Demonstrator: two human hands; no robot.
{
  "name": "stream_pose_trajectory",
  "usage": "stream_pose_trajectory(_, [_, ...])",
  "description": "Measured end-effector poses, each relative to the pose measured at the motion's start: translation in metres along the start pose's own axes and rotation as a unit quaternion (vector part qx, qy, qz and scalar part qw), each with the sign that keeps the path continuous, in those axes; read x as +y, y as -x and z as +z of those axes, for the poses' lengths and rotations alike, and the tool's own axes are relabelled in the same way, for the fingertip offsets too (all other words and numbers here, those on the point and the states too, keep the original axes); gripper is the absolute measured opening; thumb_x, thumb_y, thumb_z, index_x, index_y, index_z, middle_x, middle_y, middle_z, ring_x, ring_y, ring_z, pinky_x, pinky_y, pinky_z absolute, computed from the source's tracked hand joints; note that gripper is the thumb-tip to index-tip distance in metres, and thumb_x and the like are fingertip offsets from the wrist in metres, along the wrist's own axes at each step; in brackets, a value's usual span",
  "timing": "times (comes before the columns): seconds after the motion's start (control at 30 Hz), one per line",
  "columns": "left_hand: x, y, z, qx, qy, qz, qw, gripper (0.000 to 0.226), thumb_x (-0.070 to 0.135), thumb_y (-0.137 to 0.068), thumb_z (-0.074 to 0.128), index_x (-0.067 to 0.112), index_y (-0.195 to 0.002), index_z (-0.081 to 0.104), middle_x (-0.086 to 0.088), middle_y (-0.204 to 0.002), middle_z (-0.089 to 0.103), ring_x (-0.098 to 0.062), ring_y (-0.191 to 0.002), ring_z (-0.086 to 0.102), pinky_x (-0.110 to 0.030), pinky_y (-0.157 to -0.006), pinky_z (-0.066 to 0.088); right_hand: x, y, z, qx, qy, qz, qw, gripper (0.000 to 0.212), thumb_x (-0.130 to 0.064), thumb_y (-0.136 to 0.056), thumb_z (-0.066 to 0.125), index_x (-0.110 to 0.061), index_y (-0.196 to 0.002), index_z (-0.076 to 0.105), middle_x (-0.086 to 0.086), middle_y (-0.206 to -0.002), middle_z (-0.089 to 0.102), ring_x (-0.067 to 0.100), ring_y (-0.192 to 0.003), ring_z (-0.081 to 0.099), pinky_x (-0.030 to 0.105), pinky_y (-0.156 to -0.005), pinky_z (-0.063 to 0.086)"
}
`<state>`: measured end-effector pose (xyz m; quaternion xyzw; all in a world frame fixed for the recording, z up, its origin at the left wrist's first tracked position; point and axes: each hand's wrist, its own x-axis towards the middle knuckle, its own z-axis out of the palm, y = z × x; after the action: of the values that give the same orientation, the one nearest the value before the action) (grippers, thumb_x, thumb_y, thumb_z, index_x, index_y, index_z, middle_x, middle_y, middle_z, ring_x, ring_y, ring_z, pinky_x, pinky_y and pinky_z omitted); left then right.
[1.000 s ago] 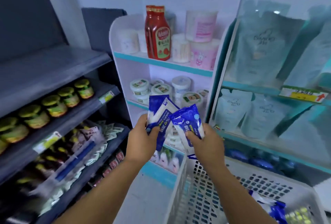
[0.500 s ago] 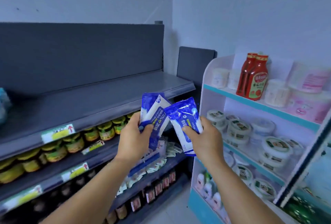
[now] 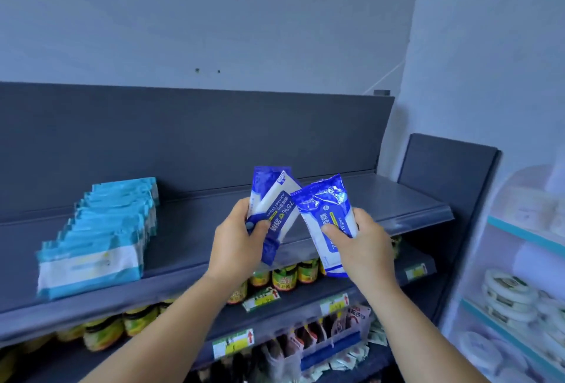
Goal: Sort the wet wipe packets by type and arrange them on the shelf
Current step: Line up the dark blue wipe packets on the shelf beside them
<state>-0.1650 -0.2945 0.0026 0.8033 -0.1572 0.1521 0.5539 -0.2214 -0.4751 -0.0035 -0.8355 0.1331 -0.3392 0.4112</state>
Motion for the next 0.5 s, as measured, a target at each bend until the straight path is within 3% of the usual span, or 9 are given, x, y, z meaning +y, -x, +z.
stream_pose_trajectory(0.1, [-0.016, -0.019, -0.022, 0.012, -0.011, -0.011, 1.000, 0.014, 0.012, -0.091, 0.054, 0.025, -0.098, 0.055, 0.015, -0.087, 0.065, 0.012, -0.067, 0.057, -0.007, -0.053, 0.041, -0.013, -0.015, 0.027, -0.020, 0.001, -0.015, 1.000, 0.014, -0.032, -0.085, 0.066, -0.024, -0.089, 0.056, -0.016, -0.076, 0.063, 0.005, -0.071, 0.057, 0.021, -0.058, 0.040])
stream_pose_trajectory(0.23, [-0.035, -0.048, -0.039, 0.019, -0.052, -0.014, 0.998, 0.019, 0.011, -0.092, 0.052, 0.028, -0.098, 0.054, 0.014, -0.087, 0.065, 0.004, -0.070, 0.058, -0.006, -0.052, 0.039, -0.020, -0.039, 0.059, -0.045, 0.003, -0.021, 0.999, 0.014, -0.033, -0.085, 0.065, -0.025, -0.092, 0.056, -0.015, -0.081, 0.063, 0.009, -0.075, 0.059, 0.028, -0.061, 0.042])
stream_pose_trajectory(0.4, [-0.063, -0.092, -0.046, 0.020, -0.136, -0.002, 0.991, 0.022, 0.011, -0.090, 0.051, 0.032, -0.097, 0.052, 0.005, -0.097, 0.055, -0.003, -0.083, 0.051, -0.009, -0.063, 0.034, -0.013, -0.080, 0.096, -0.066, 0.020, -0.032, 0.997, 0.020, -0.033, -0.085, 0.065, -0.022, -0.079, 0.050, -0.012, -0.075, 0.061, 0.014, -0.070, 0.057, 0.029, -0.057, 0.040])
stream_pose_trajectory(0.5, [-0.077, -0.122, -0.046, 0.019, -0.164, -0.029, 0.986, 0.030, 0.010, -0.089, 0.049, 0.031, -0.111, 0.051, 0.008, -0.099, 0.060, -0.012, -0.087, 0.056, -0.025, -0.067, 0.042, -0.007, -0.112, 0.116, -0.087, 0.019, -0.044, 0.995, 0.019, -0.031, -0.083, 0.066, -0.022, -0.083, 0.049, -0.014, -0.077, 0.061, 0.014, -0.071, 0.057, 0.029, -0.057, 0.041])
